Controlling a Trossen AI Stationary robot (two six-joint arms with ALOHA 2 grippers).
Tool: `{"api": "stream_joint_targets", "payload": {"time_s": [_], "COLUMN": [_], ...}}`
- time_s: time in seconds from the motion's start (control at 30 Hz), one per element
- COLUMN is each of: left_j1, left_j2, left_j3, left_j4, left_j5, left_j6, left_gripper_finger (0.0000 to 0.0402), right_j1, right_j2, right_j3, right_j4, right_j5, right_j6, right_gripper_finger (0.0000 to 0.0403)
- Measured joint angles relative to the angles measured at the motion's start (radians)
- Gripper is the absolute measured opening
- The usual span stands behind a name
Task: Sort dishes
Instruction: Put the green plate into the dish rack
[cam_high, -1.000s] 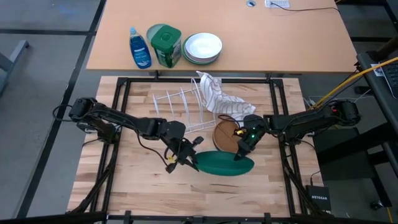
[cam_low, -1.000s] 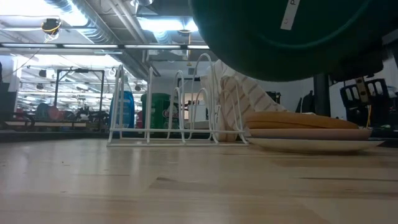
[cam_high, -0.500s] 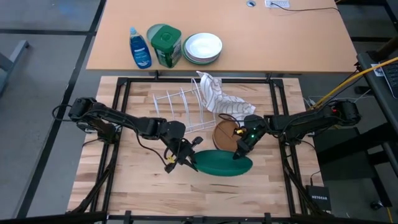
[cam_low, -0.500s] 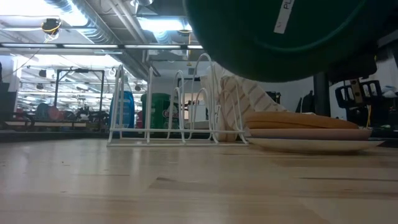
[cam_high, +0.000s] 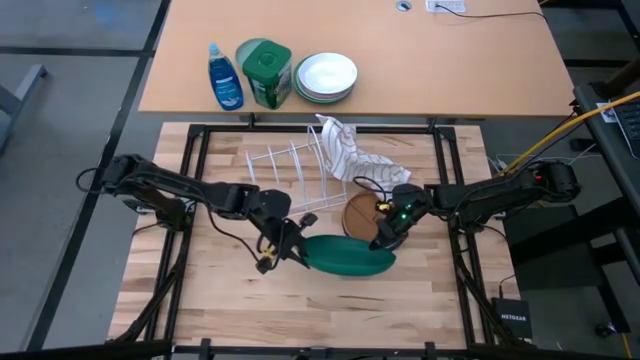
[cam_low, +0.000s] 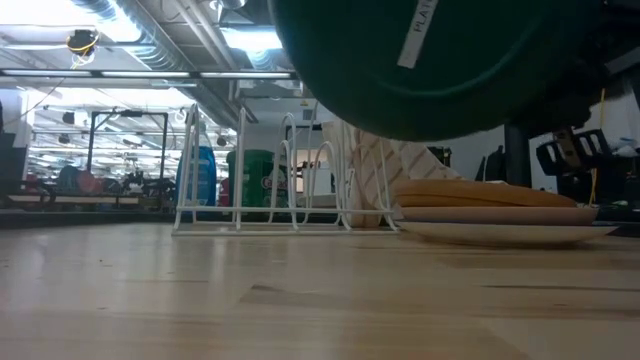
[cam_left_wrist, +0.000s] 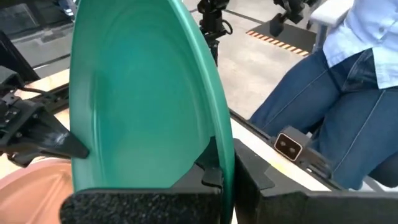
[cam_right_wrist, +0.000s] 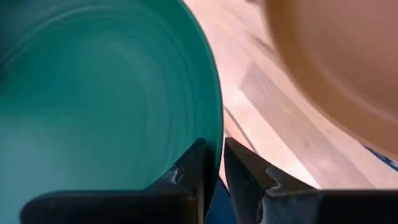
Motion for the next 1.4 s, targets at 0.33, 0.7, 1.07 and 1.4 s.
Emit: {"api": "stream_joint_targets", "payload": {"time_s": [0.33, 0.7, 1.07, 1.4], "left_j1": [0.0, -0.007, -0.008, -0.001], "left_j2": [-0.109, -0.202, -0.341, -0.373], "left_j3": [0.0, 0.0, 0.001, 0.002], "left_j4": [-0.135, -0.25, -0.071, 0.052], "left_j5": [-0.012, -0.077, -0.392, -0.93], "left_j6": [-0.04, -0.09, -0.394, -0.773], "left_gripper_finger": [0.0, 0.0, 0.0, 0.0], "right_j1": [0.0, 0.001, 0.001, 0.0], "right_j2": [0.0, 0.002, -0.043, -0.214], "right_j3": [0.001, -0.007, 0.026, 0.033], "right_j4": [0.094, -0.031, -0.001, -0.008], "right_j5": [0.018, -0.034, 0.059, 0.269], "right_j6": [0.012, 0.085, -0.456, -0.87], "right_gripper_finger": [0.0058, 0.0058, 0.0058, 0.0058]}}
